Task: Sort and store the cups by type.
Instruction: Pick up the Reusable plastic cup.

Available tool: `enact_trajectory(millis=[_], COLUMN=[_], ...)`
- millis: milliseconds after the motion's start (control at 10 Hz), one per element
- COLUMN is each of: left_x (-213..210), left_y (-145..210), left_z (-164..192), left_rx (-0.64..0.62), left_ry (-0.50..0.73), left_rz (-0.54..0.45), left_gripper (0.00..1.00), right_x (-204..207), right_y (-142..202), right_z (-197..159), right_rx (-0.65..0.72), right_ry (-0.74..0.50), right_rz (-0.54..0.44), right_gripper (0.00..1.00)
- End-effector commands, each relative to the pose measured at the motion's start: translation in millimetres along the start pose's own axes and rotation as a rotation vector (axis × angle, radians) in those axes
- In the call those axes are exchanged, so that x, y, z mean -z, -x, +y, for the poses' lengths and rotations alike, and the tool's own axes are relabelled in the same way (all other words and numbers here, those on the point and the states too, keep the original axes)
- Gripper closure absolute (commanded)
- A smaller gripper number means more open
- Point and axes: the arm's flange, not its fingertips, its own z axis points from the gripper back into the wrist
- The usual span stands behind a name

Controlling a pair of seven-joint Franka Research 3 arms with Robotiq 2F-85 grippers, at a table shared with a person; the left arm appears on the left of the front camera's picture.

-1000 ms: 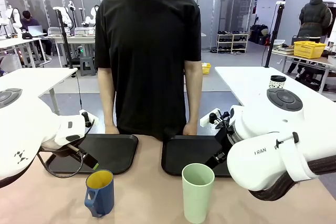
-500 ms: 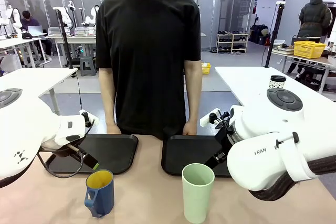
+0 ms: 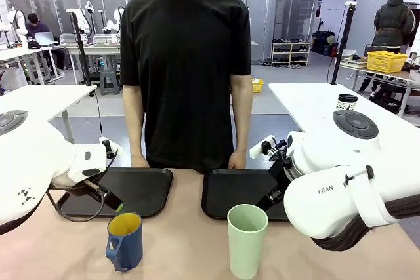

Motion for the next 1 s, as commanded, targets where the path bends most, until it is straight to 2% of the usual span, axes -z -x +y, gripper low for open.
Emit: enact_trajectory(millis=[0,300,500,800,900], left_x=[-28,-87,-116,-116,-117], left_y=[-21,-42,-44,-38,-35], left_z=[-9,-41,-65,-72,-74], left_rx=[-0.025,0.003,0.069,0.108,0.128], left_ry=[-0.063,-0.1,-0.086,-0.084,-0.07], left_rz=[-0.083,-0.205,-0.264,-0.258,-0.258], left_gripper=[0.0,0.0,0.0,0.0,0.0], right_x=[-35,-103,-133,-140,-153], right_y=[-23,-57,-59,-49,-64], right_z=[5,34,54,67,61], right_rx=[-0.037,-0.041,-0.048,-0.029,-0.064], right_ry=[0.099,0.253,0.306,0.338,0.297], right_rz=[-0.043,-0.105,-0.152,-0.175,-0.178], right_gripper=[0.0,0.0,0.0,0.0,0.0])
